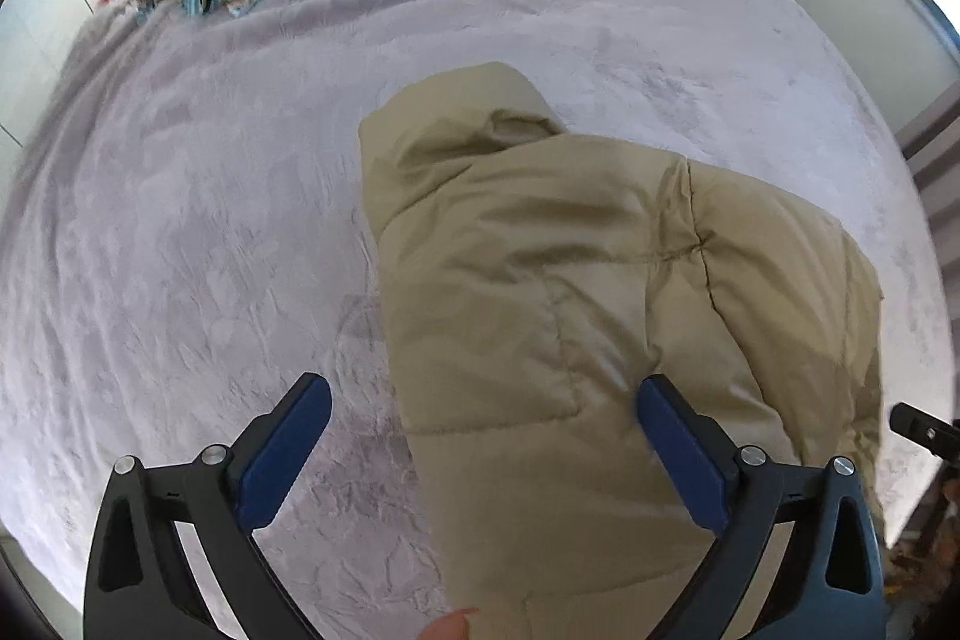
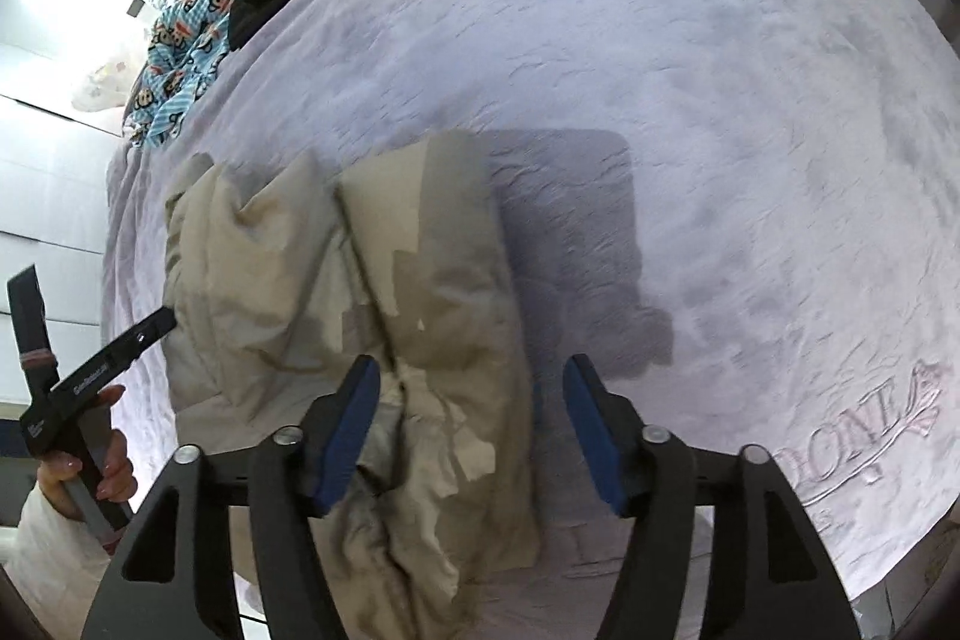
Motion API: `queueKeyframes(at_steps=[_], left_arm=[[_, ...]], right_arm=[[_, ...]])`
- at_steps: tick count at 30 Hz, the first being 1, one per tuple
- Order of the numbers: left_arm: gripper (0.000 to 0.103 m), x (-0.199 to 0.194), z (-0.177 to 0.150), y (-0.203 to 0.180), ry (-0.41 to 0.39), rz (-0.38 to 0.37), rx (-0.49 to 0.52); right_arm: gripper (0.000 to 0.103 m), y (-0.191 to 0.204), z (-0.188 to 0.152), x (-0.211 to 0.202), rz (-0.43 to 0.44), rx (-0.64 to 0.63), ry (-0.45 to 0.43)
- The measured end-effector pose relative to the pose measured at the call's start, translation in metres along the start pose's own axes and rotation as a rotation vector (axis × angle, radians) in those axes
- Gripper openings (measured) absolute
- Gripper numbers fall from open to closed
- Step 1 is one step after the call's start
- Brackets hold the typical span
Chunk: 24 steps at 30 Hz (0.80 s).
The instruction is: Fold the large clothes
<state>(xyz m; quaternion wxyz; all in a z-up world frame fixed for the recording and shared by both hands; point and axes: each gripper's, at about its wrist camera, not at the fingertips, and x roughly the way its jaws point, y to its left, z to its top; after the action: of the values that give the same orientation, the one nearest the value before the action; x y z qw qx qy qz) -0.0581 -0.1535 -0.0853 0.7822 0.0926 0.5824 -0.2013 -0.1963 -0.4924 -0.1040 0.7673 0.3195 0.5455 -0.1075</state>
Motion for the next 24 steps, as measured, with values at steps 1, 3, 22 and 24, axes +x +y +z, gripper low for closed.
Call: queueKeyframes(at_steps=[1,3,22,24], left_arm=[[0.102,0.001,-0.001,0.006,0.011,-0.034,-0.018],[0.102,0.004,-0.006,0.023,0.048,-0.141,-0.076],[0.102,0.087,-0.043,0.066,0.256,-0.679,-0.266],[0.102,0.093,-0.045,0.064,0.255,-0.689,-0.274]], right_arm=[[0.083,-0.003,0.001,-0.001,0.004,-0.001,0.0],[0.084,-0.01,0.003,-0.001,0.03,-0.007,0.002],[0.103,-0.027,0.017,0.09,0.501,-0.012,0.269],[0.103,-0.021,0.019,0.098,0.562,-0.022,0.274]])
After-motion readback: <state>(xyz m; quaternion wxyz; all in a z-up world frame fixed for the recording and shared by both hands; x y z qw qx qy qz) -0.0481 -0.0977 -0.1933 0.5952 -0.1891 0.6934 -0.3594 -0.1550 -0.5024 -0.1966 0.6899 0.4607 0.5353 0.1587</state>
